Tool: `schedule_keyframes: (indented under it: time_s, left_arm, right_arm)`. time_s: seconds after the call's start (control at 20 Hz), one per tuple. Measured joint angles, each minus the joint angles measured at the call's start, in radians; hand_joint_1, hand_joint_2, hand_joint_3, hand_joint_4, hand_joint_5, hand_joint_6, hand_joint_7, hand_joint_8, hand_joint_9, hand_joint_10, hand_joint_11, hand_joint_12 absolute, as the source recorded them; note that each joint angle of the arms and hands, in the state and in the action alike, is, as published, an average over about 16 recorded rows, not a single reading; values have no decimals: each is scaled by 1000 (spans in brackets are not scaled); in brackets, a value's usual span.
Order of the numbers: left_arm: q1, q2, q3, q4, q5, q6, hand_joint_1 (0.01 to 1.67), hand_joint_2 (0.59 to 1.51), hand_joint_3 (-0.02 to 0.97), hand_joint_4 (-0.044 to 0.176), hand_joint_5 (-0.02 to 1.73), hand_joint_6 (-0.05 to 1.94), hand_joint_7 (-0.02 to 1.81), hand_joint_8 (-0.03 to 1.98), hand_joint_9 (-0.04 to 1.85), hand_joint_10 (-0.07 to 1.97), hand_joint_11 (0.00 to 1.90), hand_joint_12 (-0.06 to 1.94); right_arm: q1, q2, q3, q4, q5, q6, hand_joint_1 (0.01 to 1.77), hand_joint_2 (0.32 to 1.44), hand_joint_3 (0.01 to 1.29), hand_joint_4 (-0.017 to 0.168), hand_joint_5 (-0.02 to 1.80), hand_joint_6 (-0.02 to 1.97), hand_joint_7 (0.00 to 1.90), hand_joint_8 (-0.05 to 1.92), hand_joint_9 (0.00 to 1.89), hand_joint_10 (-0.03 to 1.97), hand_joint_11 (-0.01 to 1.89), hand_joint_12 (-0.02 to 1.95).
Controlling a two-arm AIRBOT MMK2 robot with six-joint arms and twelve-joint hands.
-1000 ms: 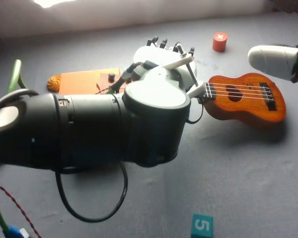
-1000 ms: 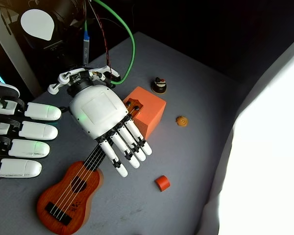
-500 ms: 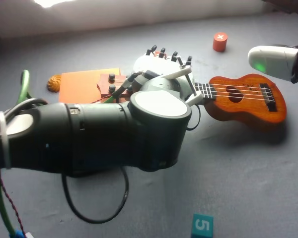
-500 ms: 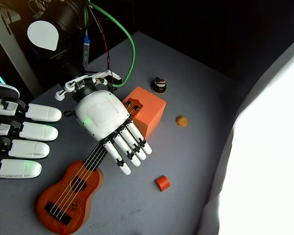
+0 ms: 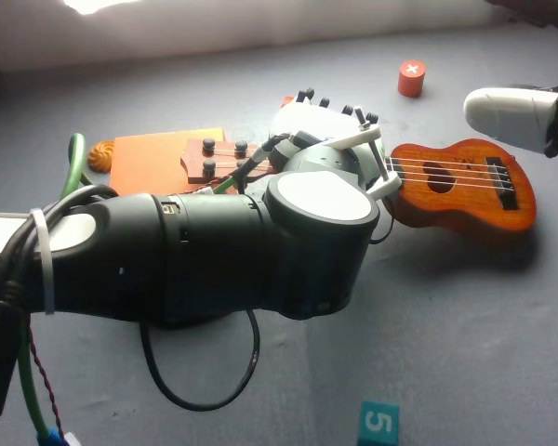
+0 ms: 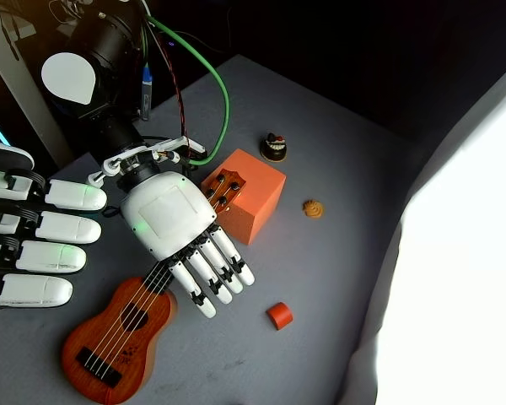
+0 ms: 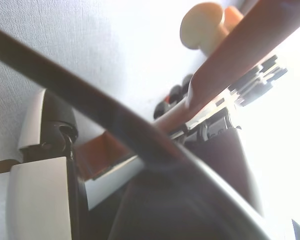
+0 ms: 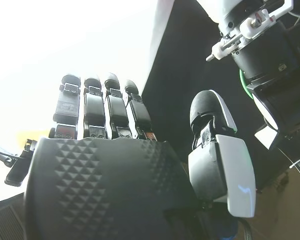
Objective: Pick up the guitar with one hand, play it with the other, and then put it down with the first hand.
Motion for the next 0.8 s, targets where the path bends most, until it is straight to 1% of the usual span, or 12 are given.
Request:
schedule_keyframes:
  time_s: [0.2,0.4,0.45,0.55,0.65,0.8]
  left_arm:
    - [0,-4,3,4,-2,-1,1048,1087,15,22,289,844,303,890,332,903,212,1146]
    - [-1,-2,1,3,-2,-5,1070,1089,10,10,540,1286,608,1376,658,1382,557,1611]
    - [-1,-1,-1,1,-2,-6,1078,1090,8,12,602,1402,681,1496,735,1502,651,1699]
    - [-4,3,-8,-4,-2,-8,1100,1094,3,24,728,1636,823,1733,884,1736,840,1848]
    - [-7,10,-17,-12,-3,-9,1139,1093,0,42,863,1796,977,1898,1049,1895,1025,1913]
    - [-16,26,-41,-33,-6,-8,1212,1086,-6,68,1055,1843,1191,1948,1275,1934,1264,1935]
  right_arm:
    - [0,0,0,0,0,0,174,1286,20,-5,47,18,52,12,21,2,21,-3]
    - [0,0,0,0,0,0,181,1286,21,-5,39,17,50,12,18,1,21,-3]
    - [0,0,0,0,0,0,183,1286,21,-5,38,17,49,12,18,1,20,-3]
    - [0,0,0,-1,0,0,186,1286,21,-5,36,17,47,12,16,1,20,-3]
    - [-1,1,0,-1,0,0,189,1286,21,-5,37,17,47,12,17,1,20,-3]
    - [-2,8,2,-13,-1,19,194,1286,21,-5,40,16,50,11,18,1,20,-3]
